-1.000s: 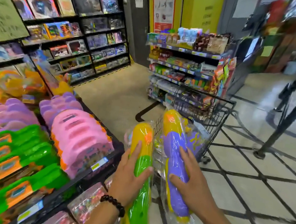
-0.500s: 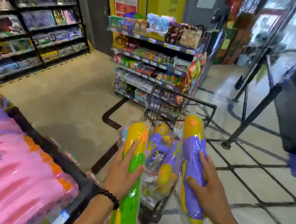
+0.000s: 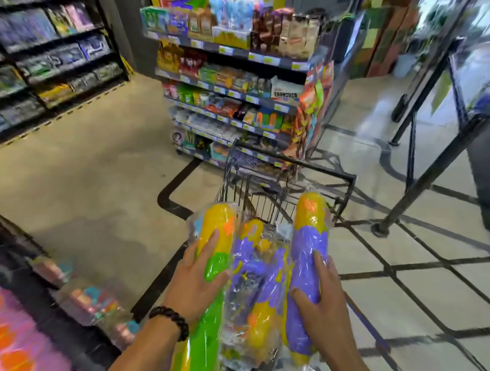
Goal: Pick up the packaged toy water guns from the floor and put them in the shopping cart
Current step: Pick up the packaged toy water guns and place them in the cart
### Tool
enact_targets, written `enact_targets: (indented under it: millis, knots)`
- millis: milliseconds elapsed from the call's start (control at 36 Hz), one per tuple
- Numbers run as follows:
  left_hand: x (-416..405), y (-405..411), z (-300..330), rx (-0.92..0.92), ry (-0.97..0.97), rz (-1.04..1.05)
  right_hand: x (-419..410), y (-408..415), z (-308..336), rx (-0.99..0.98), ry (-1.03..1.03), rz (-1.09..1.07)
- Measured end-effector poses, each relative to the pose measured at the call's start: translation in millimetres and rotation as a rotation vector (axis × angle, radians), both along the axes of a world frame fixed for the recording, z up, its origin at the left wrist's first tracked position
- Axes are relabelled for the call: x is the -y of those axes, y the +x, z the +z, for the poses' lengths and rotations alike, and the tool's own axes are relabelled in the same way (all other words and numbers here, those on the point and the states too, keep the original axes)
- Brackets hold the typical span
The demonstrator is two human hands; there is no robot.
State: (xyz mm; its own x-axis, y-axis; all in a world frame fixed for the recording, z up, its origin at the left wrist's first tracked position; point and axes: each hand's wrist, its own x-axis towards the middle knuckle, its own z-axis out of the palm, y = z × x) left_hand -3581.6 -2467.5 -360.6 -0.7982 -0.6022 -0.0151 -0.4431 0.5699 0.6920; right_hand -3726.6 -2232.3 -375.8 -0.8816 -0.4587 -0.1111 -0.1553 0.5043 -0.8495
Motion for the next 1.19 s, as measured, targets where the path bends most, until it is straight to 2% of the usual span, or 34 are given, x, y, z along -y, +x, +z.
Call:
enact_targets:
  millis: [194, 361, 611, 917, 1056, 1195]
  knots:
    - [38.2, -59.4, -13.1, 0.089, -0.025, -0.029, 41.4, -47.2, -21.2, 0.030, 0.066, 0.065]
    - [66.6, -99.5, -38.6, 0.185, -0.033, -0.095, 75.8, -59.4, -50.1, 0.046, 0.065, 0.023]
    - [115.5, -148.2, -105.3, 0.312, -0.003, -0.224, 123.4, -58.3, -79.6, 0.038, 0.249, 0.015]
    - [172.4, -179.8, -194.2, 0.340, 0.070, -0.283, 187.1, -46.5, -144.1, 0.009, 0.431, -0.076]
    - [174.9, -182.0, -226.1, 0.351, 0.042, -0.298, 205.9, -38.5, -184.6, -0.033, 0.479, -0.108]
    - [169.7, -181.2, -251.1, 0.350, -0.027, -0.263, 220.9, -33.1, -198.6, -0.062, 0.535, -0.107]
